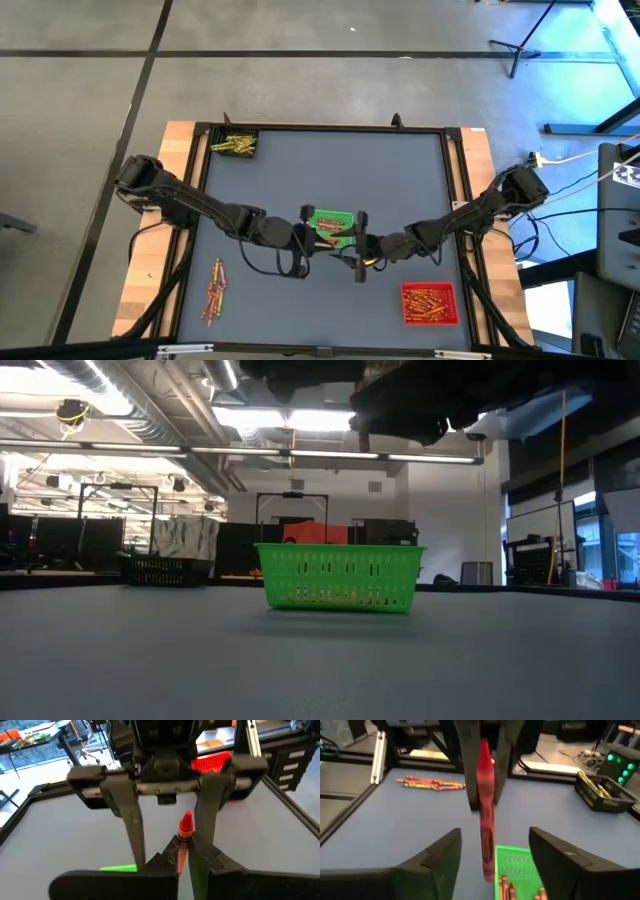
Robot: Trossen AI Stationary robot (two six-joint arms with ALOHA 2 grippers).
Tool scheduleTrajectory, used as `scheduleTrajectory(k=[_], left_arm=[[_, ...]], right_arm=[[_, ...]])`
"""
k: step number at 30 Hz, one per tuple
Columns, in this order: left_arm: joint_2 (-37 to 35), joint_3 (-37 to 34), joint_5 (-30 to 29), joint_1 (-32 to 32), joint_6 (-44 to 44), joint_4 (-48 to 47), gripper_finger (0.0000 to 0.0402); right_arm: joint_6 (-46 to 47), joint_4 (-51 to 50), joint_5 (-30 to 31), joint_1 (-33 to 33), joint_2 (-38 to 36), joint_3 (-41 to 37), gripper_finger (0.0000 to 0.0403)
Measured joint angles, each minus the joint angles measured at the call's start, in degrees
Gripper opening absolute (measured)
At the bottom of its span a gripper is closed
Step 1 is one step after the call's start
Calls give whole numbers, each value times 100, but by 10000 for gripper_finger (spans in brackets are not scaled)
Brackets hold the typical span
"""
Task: Sort crayons
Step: Put the red crayon into the green bin
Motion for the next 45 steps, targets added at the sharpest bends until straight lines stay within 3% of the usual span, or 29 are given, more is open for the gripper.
scheduleTrajectory(k=[14,20,27,31,34,39,45], left_arm=[[5,-2,19,0,-161,248,6],[-24,-2,49,0,-268,12,52],[-916,2,-56,-133,-859,-1790,99],[-1271,0,-606,-373,-1332,-2984,100],[-1403,-257,-1145,-655,-1653,-3180,101],[-1420,-1122,-1395,-988,-2062,-2460,101],[-1422,-2441,-1518,-1210,-2244,-170,101]], right_arm=[[-410,241,-476,-207,0,0,16],[-553,201,-455,-210,0,0,39],[-564,-99,-354,-282,-2,0,13],[-440,-306,-446,-501,-2,22,19],[-192,-1061,-579,-740,-2,285,32],[90,-2458,-1036,-1126,85,903,21],[281,-3007,-1651,-1509,497,1314,24]])
